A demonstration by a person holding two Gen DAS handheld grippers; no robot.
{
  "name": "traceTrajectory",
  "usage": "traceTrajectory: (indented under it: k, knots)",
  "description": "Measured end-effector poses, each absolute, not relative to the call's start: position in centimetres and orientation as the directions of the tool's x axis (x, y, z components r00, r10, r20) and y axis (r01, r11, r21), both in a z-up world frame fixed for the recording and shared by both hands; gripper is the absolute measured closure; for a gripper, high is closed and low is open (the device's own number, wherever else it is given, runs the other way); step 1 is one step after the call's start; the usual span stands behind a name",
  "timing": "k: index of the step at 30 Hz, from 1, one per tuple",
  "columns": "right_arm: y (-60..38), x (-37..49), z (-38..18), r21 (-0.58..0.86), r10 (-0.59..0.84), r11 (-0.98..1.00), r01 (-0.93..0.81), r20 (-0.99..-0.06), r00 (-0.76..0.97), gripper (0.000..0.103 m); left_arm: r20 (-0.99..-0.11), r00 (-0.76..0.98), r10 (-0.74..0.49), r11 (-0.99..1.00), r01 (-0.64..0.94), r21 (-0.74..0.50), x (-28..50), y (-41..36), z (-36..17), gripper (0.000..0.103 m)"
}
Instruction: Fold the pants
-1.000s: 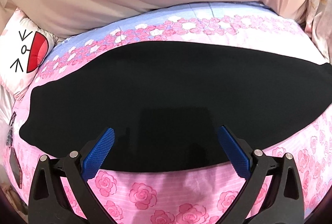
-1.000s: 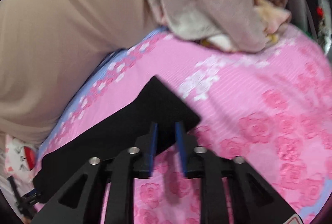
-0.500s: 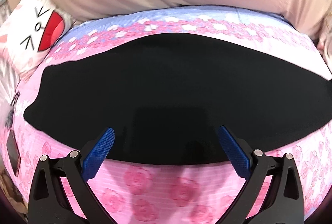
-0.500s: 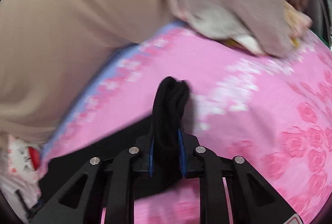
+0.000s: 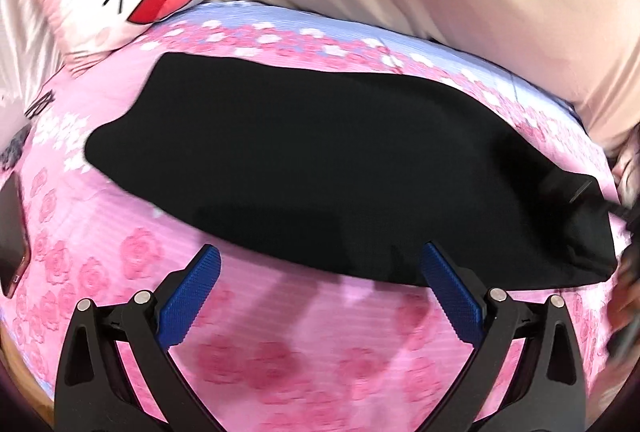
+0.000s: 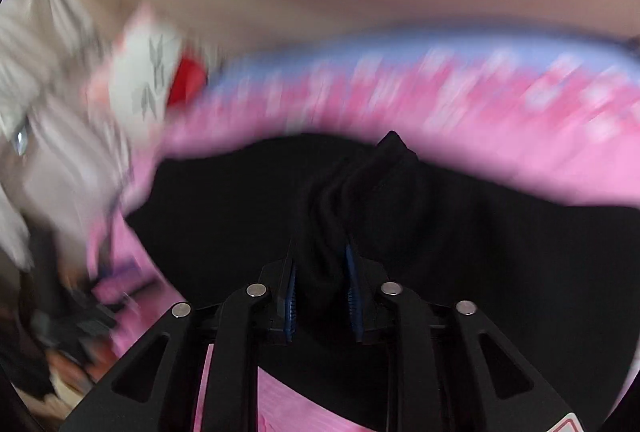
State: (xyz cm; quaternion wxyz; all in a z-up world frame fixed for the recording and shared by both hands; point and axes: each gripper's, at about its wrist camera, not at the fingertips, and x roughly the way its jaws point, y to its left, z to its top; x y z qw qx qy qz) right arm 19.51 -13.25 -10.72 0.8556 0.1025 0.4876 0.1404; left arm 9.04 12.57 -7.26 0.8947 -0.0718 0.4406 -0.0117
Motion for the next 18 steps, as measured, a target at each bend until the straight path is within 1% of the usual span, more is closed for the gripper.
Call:
traceTrajectory:
  k: [1, 2, 3, 4, 5, 6, 8, 10, 13, 15, 18]
  knots:
    - [-13.3, 19.0, -10.4, 0.289, 0.317, 0.947, -0.138, -0.789, 0.527, 0.076, -0.786, 0.613, -0.081, 0.989, -0.05, -0.141, 9.0, 13.2, -7.3, 0.005]
    - [-13.4, 18.1, -9.5, 0.288, 0.316, 0.948, -0.138, -0.783, 0.536, 0.067, -0.785, 0.615, -0.071, 0.988, -0.064, -0.139, 8.9, 14.2, -7.3, 0.005]
    - [-14.2, 17.3, -8.6, 0.327, 0.346, 0.936, -0.133, -0.772, 0.533, 0.064, -0.782, 0.62, -0.065, 0.987, -0.075, -0.141, 8.8, 14.9, -7.3, 0.005]
    - [-16.2, 15.9, -7.3, 0.39, 0.381, 0.914, -0.111, -0.731, 0.566, 0.064, -0.778, 0.626, -0.059, 0.985, -0.09, -0.147, 8.7, 15.9, -7.5, 0.005]
    - [-17.5, 14.6, -6.2, 0.409, 0.375, 0.908, -0.086, -0.705, 0.602, 0.062, -0.777, 0.628, -0.055, 0.983, -0.103, -0.153, 8.8, 16.6, -7.6, 0.005]
    - [-19.9, 12.7, -4.8, 0.389, 0.312, 0.921, -0.026, -0.695, 0.648, 0.054, -0.777, 0.628, -0.052, 0.979, -0.121, -0.163, 8.8, 17.4, -7.9, 0.005]
    - [-23.8, 9.9, -3.7, 0.316, 0.158, 0.943, 0.104, -0.699, 0.698, 0.041, -0.774, 0.631, -0.052, 0.969, -0.155, -0.192, 9.1, 18.7, -8.4, 0.005]
    - [-29.0, 7.3, -4.2, 0.302, 0.046, 0.918, 0.259, -0.726, 0.686, 0.04, -0.774, 0.629, -0.068, 0.957, -0.179, -0.229, 9.2, 19.5, -8.8, 0.005]
    - [-33.9, 5.1, -6.7, 0.35, 0.01, 0.846, 0.403, -0.766, 0.643, 0.04, -0.776, 0.622, -0.11, 0.943, -0.181, -0.279, 9.7, 19.5, -9.0, 0.005]
    - [-35.3, 4.6, -8.5, 0.396, 0.034, 0.803, 0.445, -0.776, 0.63, 0.04, -0.775, 0.621, -0.115, 0.943, -0.177, -0.282, 9.7, 19.1, -8.9, 0.005]
    - [-35.7, 4.8, -11.5, 0.535, 0.168, 0.732, 0.423, -0.743, 0.649, 0.04, -0.775, 0.622, -0.11, 0.931, -0.209, -0.3, 9.5, 19.1, -8.9, 0.005]
